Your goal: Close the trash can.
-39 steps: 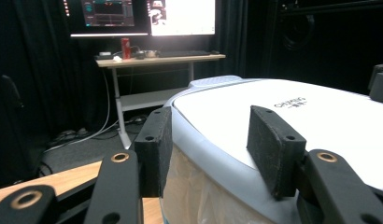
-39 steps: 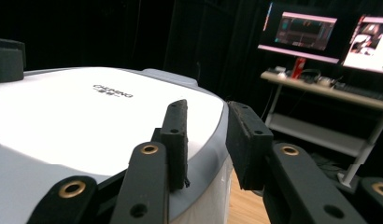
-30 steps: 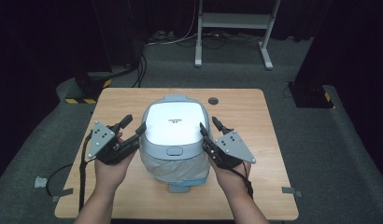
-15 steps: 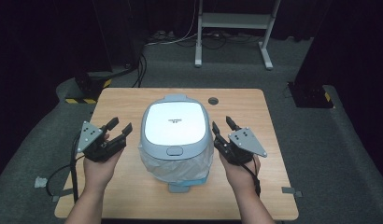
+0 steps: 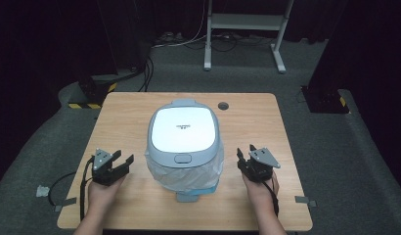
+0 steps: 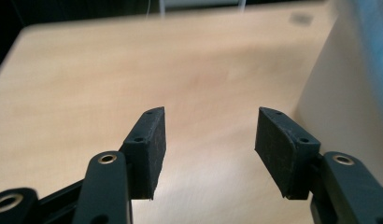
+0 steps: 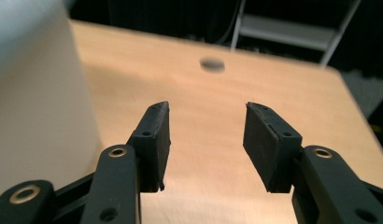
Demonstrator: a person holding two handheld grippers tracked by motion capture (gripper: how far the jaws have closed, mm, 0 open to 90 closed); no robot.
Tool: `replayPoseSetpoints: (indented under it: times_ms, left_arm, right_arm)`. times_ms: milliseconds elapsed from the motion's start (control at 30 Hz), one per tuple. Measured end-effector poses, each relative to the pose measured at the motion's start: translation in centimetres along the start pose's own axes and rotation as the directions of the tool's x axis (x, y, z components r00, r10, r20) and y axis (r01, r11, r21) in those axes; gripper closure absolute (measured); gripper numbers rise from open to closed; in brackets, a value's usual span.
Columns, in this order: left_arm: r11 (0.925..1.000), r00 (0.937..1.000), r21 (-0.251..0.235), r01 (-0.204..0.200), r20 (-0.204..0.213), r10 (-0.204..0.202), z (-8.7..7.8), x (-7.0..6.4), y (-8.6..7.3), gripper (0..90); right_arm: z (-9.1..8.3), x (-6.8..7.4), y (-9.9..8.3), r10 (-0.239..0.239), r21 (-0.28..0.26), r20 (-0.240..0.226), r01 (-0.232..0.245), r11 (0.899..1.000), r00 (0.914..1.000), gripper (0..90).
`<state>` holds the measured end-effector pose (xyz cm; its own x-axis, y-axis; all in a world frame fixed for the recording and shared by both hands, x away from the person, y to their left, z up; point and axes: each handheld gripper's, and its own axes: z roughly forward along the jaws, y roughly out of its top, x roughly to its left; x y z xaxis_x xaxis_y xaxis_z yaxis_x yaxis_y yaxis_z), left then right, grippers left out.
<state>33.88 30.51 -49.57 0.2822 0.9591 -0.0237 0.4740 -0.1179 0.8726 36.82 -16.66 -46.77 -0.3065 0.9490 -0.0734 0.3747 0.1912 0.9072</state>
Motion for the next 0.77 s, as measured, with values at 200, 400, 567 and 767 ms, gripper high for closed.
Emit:
replayPoseSetpoints:
  times_ms: [200,400,567,767]
  left_arm:
    - [0.9895,0.9991,0.138,-0.042,0.003,0.042,1.3,0.4,-2.3,37.4]
    - [0.9747,0.9982,0.215,-0.059,0.021,0.056,2.1,0.1,-2.5,27.9]
    - [0.9763,0.9992,0.213,-0.038,0.017,0.035,2.1,0.1,-2.6,26.6]
    - [0.9764,0.9991,0.212,-0.041,0.022,0.037,2.0,0.0,-2.7,26.6]
  right_arm:
    - [1.9,-0.8,-3.1,0.021,0.15,0.013,-0.023,0.988,0.9997,46.7]
    - [3.0,-1.1,-4.7,0.005,0.263,-0.006,-0.003,0.965,1.0,42.2]
    - [3.3,-1.4,-4.8,0.056,0.313,-0.031,-0.043,0.949,0.998,36.3]
    - [3.4,-1.2,-4.7,0.051,0.318,-0.023,-0.041,0.947,0.9984,33.5]
